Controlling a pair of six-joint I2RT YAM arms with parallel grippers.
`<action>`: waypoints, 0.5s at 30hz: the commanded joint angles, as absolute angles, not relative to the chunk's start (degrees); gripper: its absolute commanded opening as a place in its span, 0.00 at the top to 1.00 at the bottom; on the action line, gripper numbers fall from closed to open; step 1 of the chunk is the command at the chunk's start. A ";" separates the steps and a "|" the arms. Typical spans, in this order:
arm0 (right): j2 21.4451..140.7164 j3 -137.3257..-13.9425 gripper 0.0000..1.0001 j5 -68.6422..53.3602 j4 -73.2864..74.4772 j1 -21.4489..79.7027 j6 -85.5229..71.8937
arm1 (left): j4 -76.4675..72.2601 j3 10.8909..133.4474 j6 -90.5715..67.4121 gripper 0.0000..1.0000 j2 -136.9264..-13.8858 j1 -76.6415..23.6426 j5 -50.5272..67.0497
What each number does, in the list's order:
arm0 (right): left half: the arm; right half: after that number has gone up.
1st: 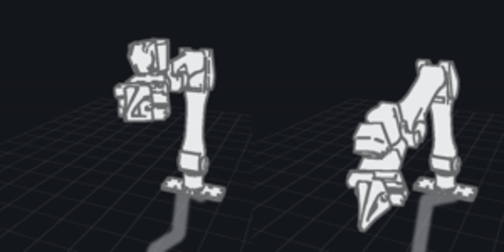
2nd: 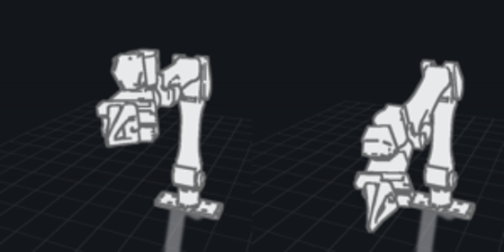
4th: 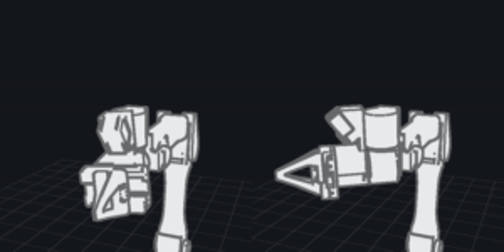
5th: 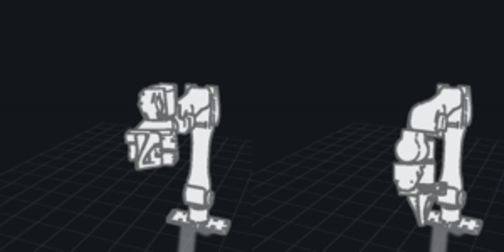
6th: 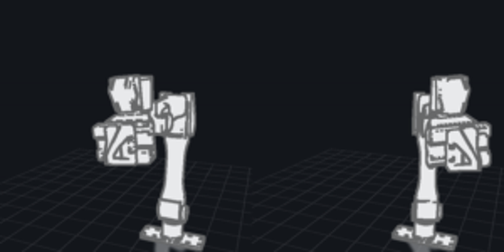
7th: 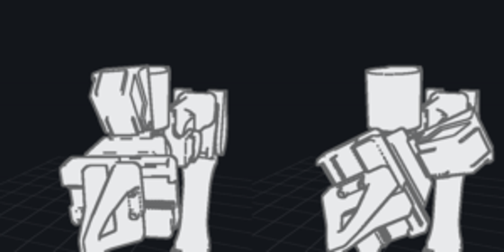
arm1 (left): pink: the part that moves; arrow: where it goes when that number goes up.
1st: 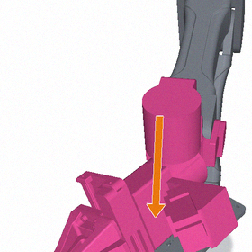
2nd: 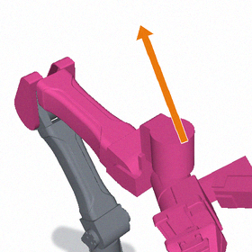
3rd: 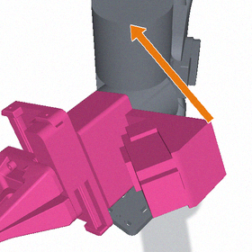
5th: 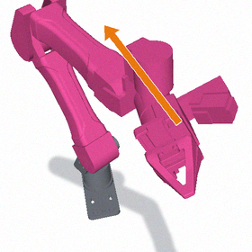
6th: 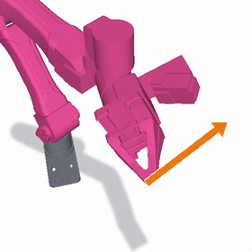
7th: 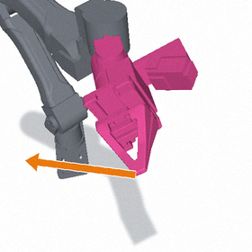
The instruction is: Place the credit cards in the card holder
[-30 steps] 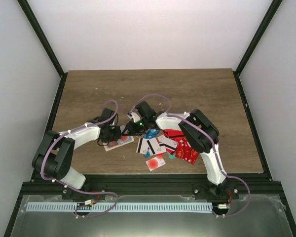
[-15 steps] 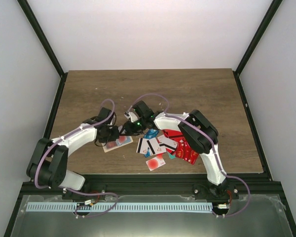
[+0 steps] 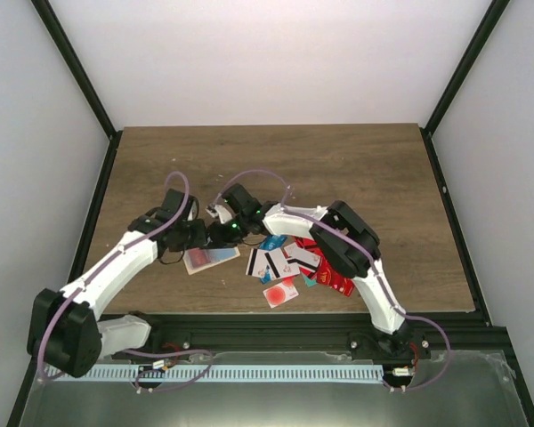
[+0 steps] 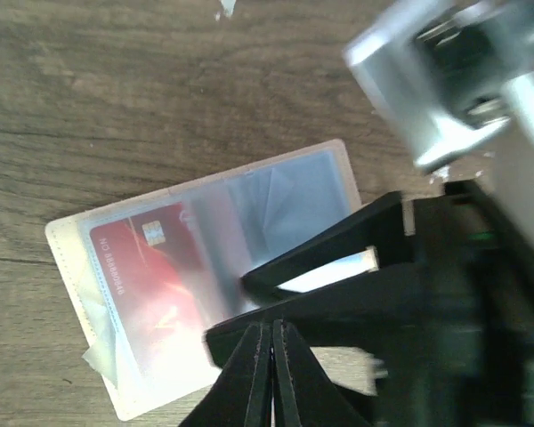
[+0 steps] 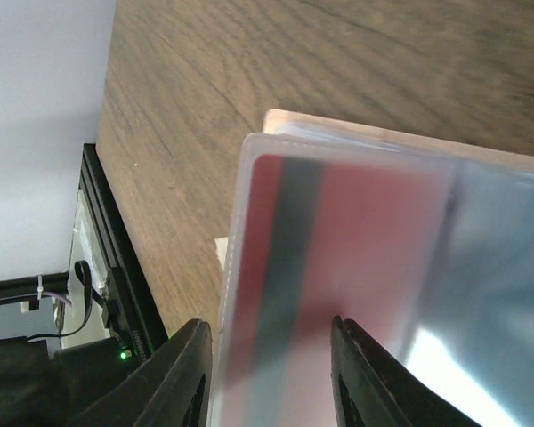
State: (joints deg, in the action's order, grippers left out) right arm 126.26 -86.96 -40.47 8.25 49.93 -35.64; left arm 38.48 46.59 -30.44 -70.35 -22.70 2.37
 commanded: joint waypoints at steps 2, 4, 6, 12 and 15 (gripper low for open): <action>129.30 -93.56 0.58 -40.65 11.01 52.92 -35.90 | 42.58 48.17 -31.38 0.95 -65.69 -22.30 0.36; 130.39 -94.90 0.56 -40.68 11.52 53.56 -35.93 | 43.30 48.07 -31.38 0.95 -64.75 -22.23 0.14; 131.19 -95.93 0.55 -40.76 11.85 54.05 -36.07 | 43.66 47.95 -31.26 0.95 -64.21 -22.11 0.05; 130.96 -96.62 0.54 -40.26 12.42 54.32 -35.70 | 43.09 47.90 -31.01 0.95 -63.30 -22.10 0.51; 128.37 -95.82 0.54 -38.29 13.58 54.22 -33.84 | 42.42 47.90 -30.31 0.96 -63.20 -22.12 2.46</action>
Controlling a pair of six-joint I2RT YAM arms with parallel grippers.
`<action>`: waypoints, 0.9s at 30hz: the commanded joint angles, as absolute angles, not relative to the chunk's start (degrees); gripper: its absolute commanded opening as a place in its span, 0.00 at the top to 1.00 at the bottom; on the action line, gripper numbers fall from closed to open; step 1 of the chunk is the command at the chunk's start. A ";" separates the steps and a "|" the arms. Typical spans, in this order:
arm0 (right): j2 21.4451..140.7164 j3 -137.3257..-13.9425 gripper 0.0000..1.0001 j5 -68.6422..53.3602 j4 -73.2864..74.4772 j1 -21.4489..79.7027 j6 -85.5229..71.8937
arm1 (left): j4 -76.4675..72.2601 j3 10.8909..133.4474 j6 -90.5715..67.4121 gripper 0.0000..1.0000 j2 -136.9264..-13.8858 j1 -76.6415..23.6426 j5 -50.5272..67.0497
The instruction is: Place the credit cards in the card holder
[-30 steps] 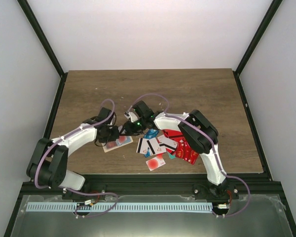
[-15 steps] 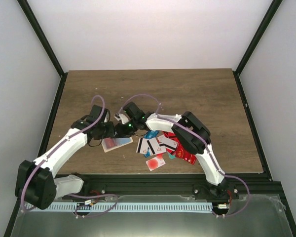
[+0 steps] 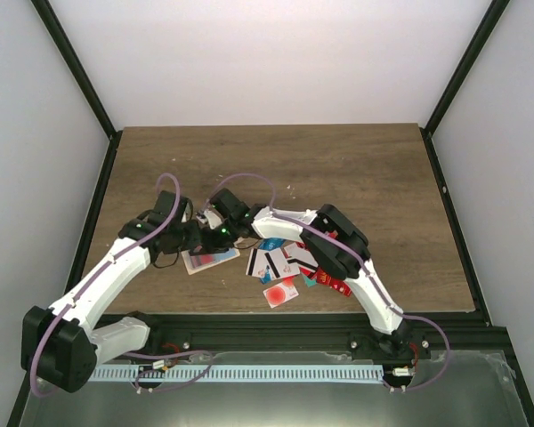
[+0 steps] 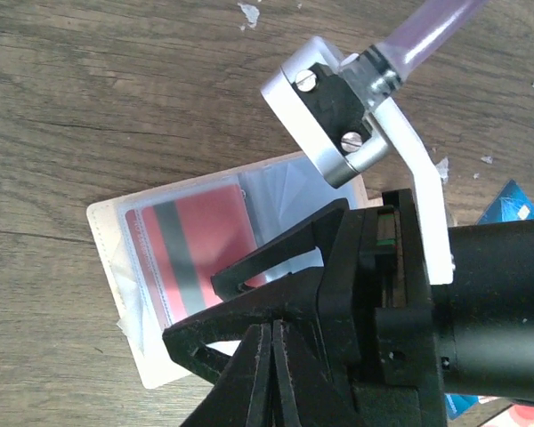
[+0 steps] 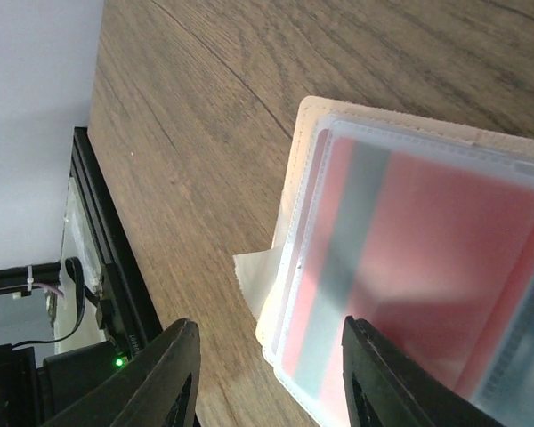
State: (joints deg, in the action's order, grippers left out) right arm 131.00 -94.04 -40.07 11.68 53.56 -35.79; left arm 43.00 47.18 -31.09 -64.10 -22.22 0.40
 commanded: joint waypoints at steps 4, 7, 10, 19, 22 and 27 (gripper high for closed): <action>121.03 -91.89 0.54 -29.93 17.40 54.06 -30.36 | 42.14 47.37 -29.12 0.96 -62.70 -22.32 5.54; 113.68 -84.71 0.53 -24.09 18.76 53.28 -30.16 | 40.83 46.27 -28.50 0.96 -62.85 -23.83 9.05; 104.89 -74.24 0.53 -18.19 19.76 52.56 -32.38 | 38.16 45.46 -28.47 0.95 -63.57 -27.52 12.43; 81.06 -50.73 0.52 -8.40 28.30 51.73 -50.97 | 20.39 42.34 -29.68 0.90 -71.43 -40.93 20.76; 73.00 -43.12 0.49 -10.95 28.75 51.81 -58.07 | 16.73 43.15 -29.04 0.90 -76.44 -45.05 22.64; 62.14 -34.07 0.46 -14.47 29.25 52.79 -66.67 | 15.81 44.82 -27.88 0.87 -83.78 -49.60 22.79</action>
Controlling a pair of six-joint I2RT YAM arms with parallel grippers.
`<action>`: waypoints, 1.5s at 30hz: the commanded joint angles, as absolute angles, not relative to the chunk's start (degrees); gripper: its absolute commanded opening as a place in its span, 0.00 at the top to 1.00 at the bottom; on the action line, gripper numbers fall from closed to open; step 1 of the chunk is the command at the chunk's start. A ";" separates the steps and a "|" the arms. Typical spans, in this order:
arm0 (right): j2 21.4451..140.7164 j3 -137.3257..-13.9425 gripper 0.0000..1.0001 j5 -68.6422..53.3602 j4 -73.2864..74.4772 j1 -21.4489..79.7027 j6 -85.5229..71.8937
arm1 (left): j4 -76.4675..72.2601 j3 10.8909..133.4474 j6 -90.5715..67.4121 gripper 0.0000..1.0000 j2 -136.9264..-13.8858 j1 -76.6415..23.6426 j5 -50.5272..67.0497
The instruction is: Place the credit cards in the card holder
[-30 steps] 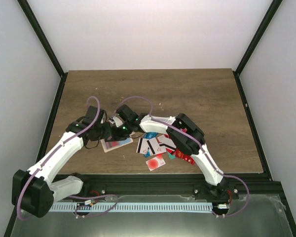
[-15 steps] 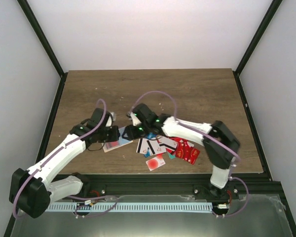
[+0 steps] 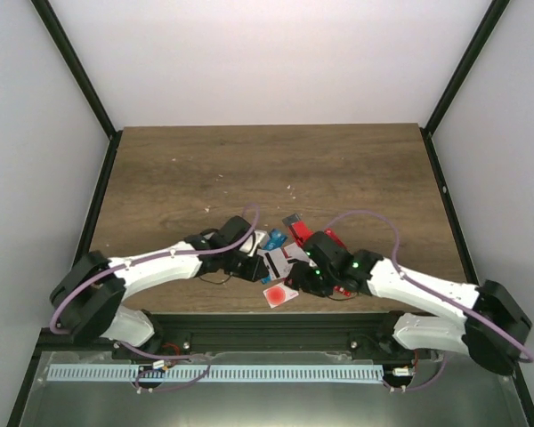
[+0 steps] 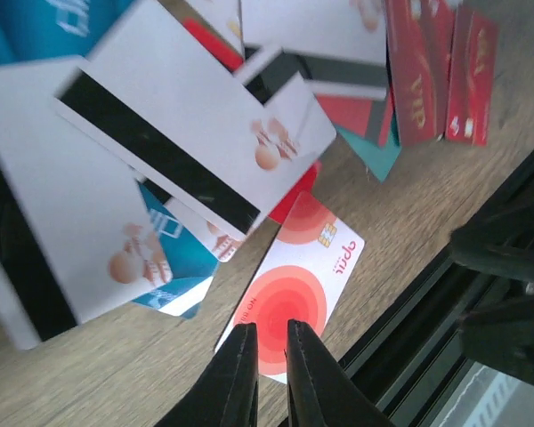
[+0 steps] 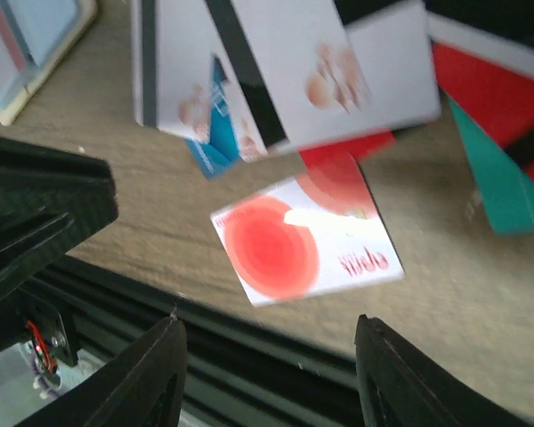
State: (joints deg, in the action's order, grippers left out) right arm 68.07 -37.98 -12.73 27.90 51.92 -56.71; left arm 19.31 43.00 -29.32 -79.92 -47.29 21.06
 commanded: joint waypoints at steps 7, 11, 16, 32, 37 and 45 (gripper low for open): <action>54.57 -26.89 0.48 -14.91 29.26 55.45 -73.91 | 16.04 44.83 -27.04 0.87 -90.07 -53.05 19.75; 53.18 -24.63 0.47 -15.11 27.90 57.01 -76.45 | 16.08 44.69 -27.37 0.84 -92.40 -54.59 17.38; 55.02 -21.85 0.47 -16.18 23.60 59.08 -78.56 | 16.17 44.76 -27.77 0.81 -94.49 -56.27 15.42; 57.74 -17.76 0.45 -16.13 14.84 61.29 -82.53 | 20.63 47.30 -29.29 0.65 -90.86 -60.25 6.52; 57.66 -16.88 0.45 -16.22 14.11 61.30 -82.53 | 22.10 49.12 -27.10 0.57 -92.29 -59.28 4.88; 57.51 -15.44 0.45 -15.77 13.15 61.35 -83.67 | 19.64 48.70 -25.04 0.55 -95.03 -59.28 11.32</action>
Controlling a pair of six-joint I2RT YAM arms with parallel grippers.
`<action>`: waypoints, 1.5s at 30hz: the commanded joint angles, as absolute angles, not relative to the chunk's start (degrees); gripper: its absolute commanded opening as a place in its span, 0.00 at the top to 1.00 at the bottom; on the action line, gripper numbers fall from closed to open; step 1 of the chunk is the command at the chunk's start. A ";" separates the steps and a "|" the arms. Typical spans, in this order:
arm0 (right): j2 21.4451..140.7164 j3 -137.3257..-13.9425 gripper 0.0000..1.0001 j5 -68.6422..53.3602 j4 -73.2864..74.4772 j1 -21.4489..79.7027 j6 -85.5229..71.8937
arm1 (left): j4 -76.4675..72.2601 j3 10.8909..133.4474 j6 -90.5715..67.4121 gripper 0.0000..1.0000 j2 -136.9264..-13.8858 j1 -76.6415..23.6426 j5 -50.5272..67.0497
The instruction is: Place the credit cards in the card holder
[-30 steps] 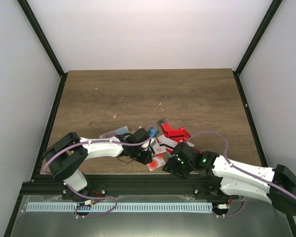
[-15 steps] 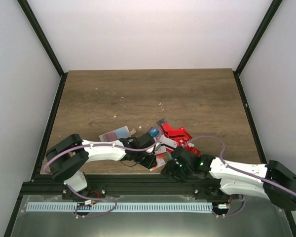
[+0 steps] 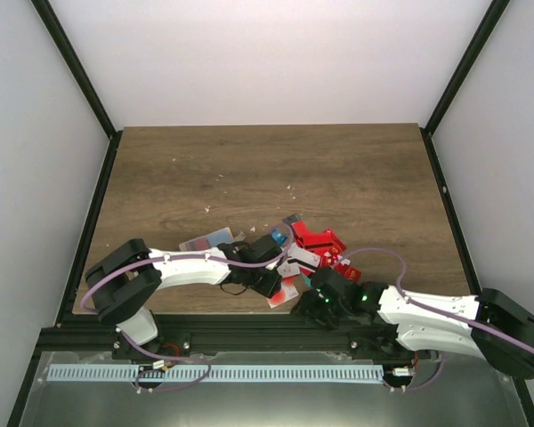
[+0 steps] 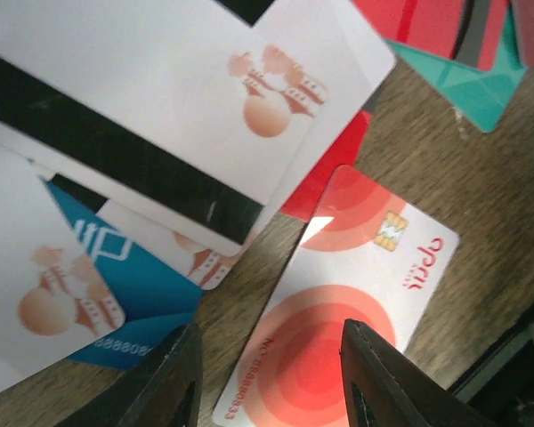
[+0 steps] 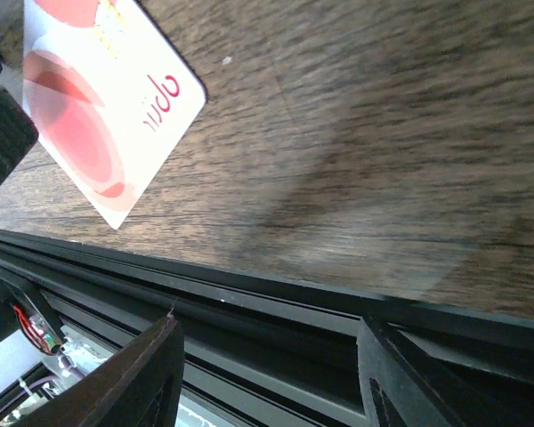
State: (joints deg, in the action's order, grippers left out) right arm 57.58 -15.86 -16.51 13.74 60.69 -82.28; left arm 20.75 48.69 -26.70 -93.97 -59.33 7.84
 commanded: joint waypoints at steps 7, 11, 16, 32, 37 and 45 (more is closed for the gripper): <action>55.96 -14.24 0.44 -13.03 12.07 61.33 -86.41 | 17.96 46.32 -25.69 0.54 -95.23 -60.06 16.40; 55.90 -13.37 0.44 -11.97 9.41 61.28 -87.52 | 16.17 44.96 -26.54 0.55 -94.84 -61.43 18.87; 56.19 -12.54 0.43 -10.23 6.43 61.23 -88.26 | 14.05 44.09 -27.19 0.55 -95.93 -62.39 20.20; 59.38 -8.75 0.57 -8.41 -3.90 60.92 -89.61 | 7.03 41.73 -29.15 0.60 -96.01 -62.76 24.99; 59.41 -7.82 0.69 -7.71 -5.17 59.88 -88.67 | 5.69 41.03 -29.52 0.62 -96.59 -62.81 25.54; 58.52 -7.16 0.78 -7.99 -5.48 58.11 -85.75 | 4.80 40.86 -29.51 0.63 -97.66 -62.67 26.01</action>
State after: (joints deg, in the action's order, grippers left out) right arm 58.98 -7.49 -14.37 -3.64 60.03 -88.55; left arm 3.73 42.28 -29.45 -95.44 -62.30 25.85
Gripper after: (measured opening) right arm 0.230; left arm 0.374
